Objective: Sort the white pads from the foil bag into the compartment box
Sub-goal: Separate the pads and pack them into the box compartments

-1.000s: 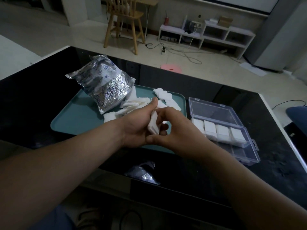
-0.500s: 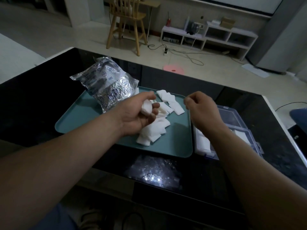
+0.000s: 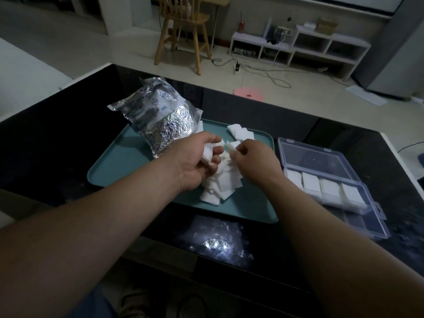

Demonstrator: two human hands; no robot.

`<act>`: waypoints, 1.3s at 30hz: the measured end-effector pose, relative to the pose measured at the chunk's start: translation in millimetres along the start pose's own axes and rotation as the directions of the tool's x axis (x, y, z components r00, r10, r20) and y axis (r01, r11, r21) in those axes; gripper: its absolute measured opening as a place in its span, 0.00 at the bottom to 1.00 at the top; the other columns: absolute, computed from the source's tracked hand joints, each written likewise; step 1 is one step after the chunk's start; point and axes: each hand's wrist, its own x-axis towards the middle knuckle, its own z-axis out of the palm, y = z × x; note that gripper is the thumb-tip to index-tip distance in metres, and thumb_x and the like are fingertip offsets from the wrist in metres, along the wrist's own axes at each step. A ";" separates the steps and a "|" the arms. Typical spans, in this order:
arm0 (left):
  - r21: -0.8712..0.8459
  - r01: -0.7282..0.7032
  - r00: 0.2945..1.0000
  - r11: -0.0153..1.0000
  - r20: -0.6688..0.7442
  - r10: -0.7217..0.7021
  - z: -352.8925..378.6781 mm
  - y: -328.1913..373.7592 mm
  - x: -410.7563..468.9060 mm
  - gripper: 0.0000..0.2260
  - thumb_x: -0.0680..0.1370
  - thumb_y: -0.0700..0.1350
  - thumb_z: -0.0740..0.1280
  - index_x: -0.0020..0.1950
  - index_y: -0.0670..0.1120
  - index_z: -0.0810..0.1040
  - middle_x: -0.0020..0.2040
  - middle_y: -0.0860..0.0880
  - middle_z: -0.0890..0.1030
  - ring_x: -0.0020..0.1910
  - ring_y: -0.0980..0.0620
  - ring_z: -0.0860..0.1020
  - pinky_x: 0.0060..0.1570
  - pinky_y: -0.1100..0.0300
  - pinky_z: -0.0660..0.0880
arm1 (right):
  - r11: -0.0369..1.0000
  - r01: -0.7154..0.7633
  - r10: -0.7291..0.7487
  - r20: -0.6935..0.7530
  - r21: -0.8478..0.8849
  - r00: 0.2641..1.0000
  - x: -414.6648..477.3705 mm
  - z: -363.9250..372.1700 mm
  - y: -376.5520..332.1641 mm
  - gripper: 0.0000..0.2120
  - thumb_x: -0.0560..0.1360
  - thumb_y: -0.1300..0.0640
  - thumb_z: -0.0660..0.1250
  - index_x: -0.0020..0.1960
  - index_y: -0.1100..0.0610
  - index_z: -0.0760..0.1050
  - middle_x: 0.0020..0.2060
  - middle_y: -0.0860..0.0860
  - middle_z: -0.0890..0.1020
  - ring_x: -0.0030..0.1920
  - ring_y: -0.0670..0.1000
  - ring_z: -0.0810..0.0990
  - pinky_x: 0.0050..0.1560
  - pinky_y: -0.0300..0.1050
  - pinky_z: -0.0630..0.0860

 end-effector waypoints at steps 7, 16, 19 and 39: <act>0.073 -0.052 0.999 0.996 0.002 0.051 0.6 -2.3 -2.9 0.06 0.82 0.43 0.65 0.58 0.46 0.77 0.35 0.47 0.76 0.29 0.53 0.71 0.24 0.66 0.68 | 1.000 0.013 -0.014 -0.151 -0.012 0.988 -12.4 -19.8 7.2 0.13 0.82 0.51 0.63 0.44 0.55 0.81 0.38 0.50 0.82 0.38 0.53 0.81 0.41 0.53 0.81; 0.199 -0.249 0.962 0.948 0.162 0.219 21.6 -27.1 -8.8 0.07 0.84 0.44 0.65 0.56 0.46 0.67 0.50 0.42 0.76 0.46 0.45 0.79 0.43 0.54 0.83 | 0.965 0.071 -0.014 -0.222 0.252 0.975 -75.5 -52.3 -8.6 0.08 0.81 0.48 0.67 0.45 0.50 0.79 0.37 0.44 0.81 0.38 0.45 0.79 0.38 0.44 0.75; 0.186 -0.239 0.957 0.953 0.213 0.198 26.1 -32.3 -12.8 0.10 0.85 0.48 0.64 0.59 0.45 0.67 0.54 0.39 0.80 0.49 0.43 0.81 0.49 0.49 0.84 | 0.955 0.087 -0.031 -0.196 0.284 0.980 -86.8 -53.2 -16.0 0.11 0.82 0.45 0.67 0.44 0.49 0.79 0.36 0.45 0.82 0.38 0.44 0.81 0.39 0.44 0.79; 0.150 -0.244 0.949 0.958 0.241 0.204 23.5 -33.8 -18.3 0.11 0.85 0.50 0.62 0.64 0.46 0.69 0.52 0.42 0.80 0.42 0.49 0.83 0.39 0.57 0.81 | 0.989 0.040 -0.002 -0.262 0.141 0.965 -86.2 -54.5 -15.1 0.11 0.80 0.50 0.66 0.39 0.51 0.77 0.34 0.45 0.79 0.36 0.46 0.77 0.35 0.48 0.75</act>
